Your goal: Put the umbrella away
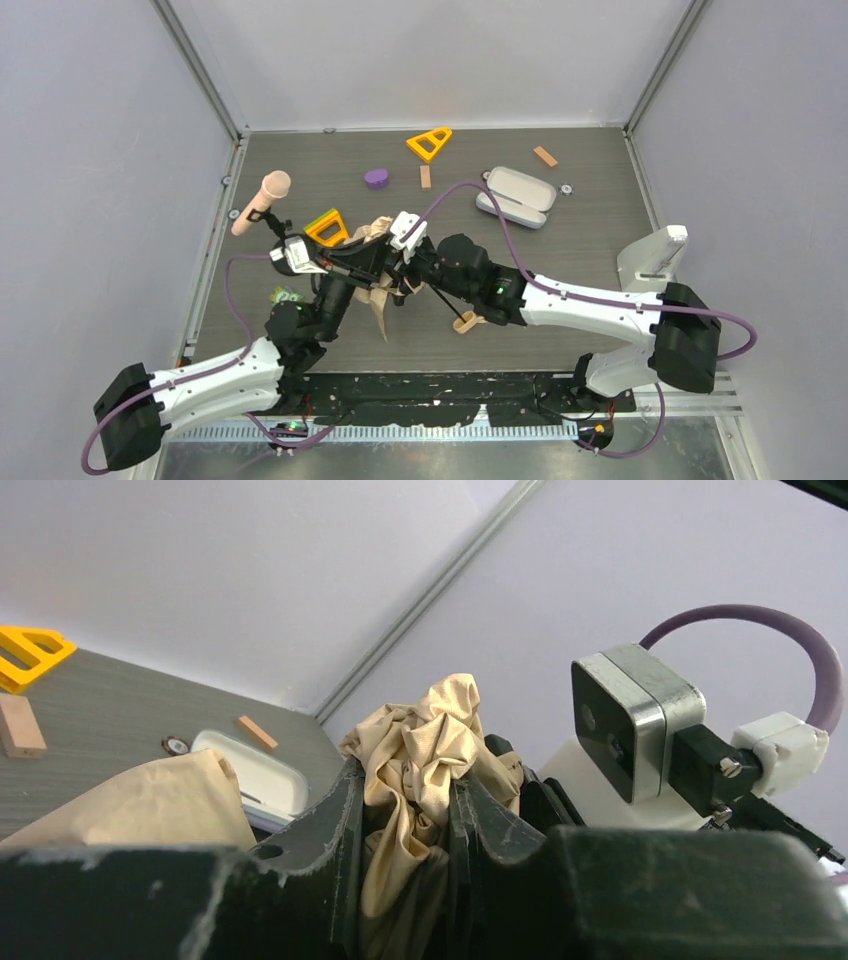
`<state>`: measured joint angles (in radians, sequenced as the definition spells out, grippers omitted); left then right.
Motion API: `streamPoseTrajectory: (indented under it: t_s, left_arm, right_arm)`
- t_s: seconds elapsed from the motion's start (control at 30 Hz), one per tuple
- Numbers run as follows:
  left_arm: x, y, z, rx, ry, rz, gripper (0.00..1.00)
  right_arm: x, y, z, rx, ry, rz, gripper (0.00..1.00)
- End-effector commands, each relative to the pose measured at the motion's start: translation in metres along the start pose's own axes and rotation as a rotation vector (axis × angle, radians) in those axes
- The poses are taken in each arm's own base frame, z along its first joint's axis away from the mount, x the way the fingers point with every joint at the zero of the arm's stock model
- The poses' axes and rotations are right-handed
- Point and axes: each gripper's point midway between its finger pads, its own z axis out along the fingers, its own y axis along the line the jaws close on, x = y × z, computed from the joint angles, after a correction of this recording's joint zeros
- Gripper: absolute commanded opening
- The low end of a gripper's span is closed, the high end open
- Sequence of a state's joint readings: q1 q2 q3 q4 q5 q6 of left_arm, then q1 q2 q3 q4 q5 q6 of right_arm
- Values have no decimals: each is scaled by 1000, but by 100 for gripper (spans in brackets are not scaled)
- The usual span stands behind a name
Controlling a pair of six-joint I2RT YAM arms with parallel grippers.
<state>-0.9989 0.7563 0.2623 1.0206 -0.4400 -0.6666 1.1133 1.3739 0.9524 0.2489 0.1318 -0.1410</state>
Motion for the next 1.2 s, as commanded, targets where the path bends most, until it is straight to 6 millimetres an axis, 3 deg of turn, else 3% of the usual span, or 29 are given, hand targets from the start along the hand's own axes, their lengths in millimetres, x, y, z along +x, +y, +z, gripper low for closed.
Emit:
streamPoseTrajectory:
  t_s: [0.0, 0.07, 0.13, 0.17, 0.2, 0.23, 0.33, 0.43, 0.63, 0.9, 1.17]
  left_arm:
    - [-64, -94, -7, 330, -145, -287, 0]
    - [-60, -95, -5, 320, -117, -261, 0]
    - [-52, -92, -1, 288, -61, -218, 0]
    - [-51, -90, 1, 271, -37, -190, 6]
    - [-49, -88, 2, 256, -11, -162, 17]
    - [-52, -88, 2, 251, 1, -135, 31]
    - [-59, -79, 0, 210, 30, -33, 77]
    - [-63, -69, -6, 163, 82, 75, 99]
    - [-55, -62, -12, 169, 216, 198, 99]
    - [-17, -87, -9, 376, 427, 245, 99]
    - [-5, -125, -2, 601, 475, 187, 99]
  right_arm:
    - [-2, -46, 13, 259, -53, 17, 17]
    - [-5, -47, 7, 251, -63, 22, 7]
    - [-8, -49, 0, 227, -71, 36, 6]
    - [-5, -45, -3, 196, -62, 37, 6]
    - [-12, -50, -10, 194, -81, 56, 6]
    - [-7, -52, -13, 170, -70, 62, 6]
    - [-21, -59, -33, 125, -110, 112, 6]
    - [-22, -64, -51, 43, -117, 154, 6]
    - [-36, -61, -84, -92, -141, 228, 6]
    - [-68, -23, -122, -395, -180, 329, 6]
    - [-88, 12, -146, -647, -139, 372, 6]
